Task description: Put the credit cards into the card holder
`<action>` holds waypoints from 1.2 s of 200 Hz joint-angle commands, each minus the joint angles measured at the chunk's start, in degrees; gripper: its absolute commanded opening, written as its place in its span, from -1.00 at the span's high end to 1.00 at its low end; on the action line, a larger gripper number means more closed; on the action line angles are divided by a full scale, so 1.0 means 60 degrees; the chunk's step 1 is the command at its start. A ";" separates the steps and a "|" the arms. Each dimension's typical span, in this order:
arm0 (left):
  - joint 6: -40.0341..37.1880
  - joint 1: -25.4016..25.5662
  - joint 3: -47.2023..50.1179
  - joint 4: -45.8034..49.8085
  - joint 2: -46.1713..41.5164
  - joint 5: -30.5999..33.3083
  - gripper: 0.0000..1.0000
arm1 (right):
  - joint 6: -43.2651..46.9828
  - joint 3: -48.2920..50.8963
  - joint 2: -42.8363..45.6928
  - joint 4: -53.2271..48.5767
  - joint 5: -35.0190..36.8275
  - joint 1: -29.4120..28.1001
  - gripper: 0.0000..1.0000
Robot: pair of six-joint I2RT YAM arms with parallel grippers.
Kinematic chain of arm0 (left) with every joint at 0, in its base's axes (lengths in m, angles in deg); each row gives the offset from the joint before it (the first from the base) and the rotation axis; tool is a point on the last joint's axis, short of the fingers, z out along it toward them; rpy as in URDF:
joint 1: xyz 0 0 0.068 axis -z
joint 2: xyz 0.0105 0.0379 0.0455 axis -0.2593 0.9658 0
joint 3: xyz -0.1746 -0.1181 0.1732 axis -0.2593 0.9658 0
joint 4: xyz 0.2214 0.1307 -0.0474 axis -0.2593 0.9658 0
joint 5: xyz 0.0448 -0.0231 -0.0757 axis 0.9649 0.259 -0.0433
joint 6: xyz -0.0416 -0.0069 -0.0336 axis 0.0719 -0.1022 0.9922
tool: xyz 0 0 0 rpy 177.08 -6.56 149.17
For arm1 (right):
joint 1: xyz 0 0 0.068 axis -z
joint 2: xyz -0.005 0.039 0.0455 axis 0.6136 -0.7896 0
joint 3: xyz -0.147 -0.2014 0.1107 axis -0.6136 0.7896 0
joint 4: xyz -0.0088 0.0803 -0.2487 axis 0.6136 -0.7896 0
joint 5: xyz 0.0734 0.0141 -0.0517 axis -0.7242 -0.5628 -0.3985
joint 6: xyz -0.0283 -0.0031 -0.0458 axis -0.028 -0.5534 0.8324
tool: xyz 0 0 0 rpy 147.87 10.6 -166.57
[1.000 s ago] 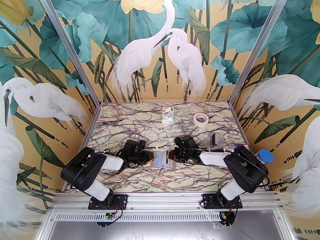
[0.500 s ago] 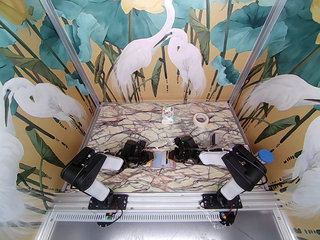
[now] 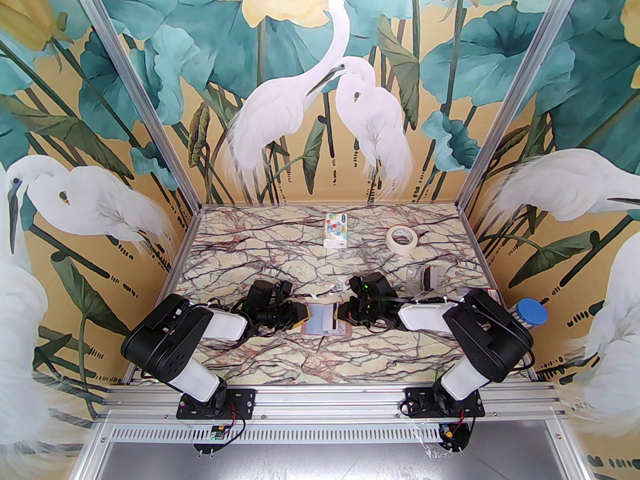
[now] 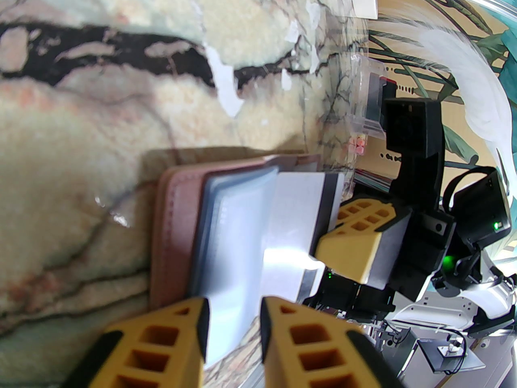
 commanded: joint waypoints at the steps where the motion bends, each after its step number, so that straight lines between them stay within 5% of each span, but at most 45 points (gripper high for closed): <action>1: -0.0240 0.0065 0.0186 0.0715 0.0176 0.0450 0.43 | 0.0252 0.0181 -0.0212 -0.0136 0.0166 -0.0080 1.00; 240: -0.0310 0.0080 0.0210 0.0785 0.0199 0.0537 0.44 | 0.0817 -0.0163 -0.0386 -0.0613 -0.0061 0.0407 1.00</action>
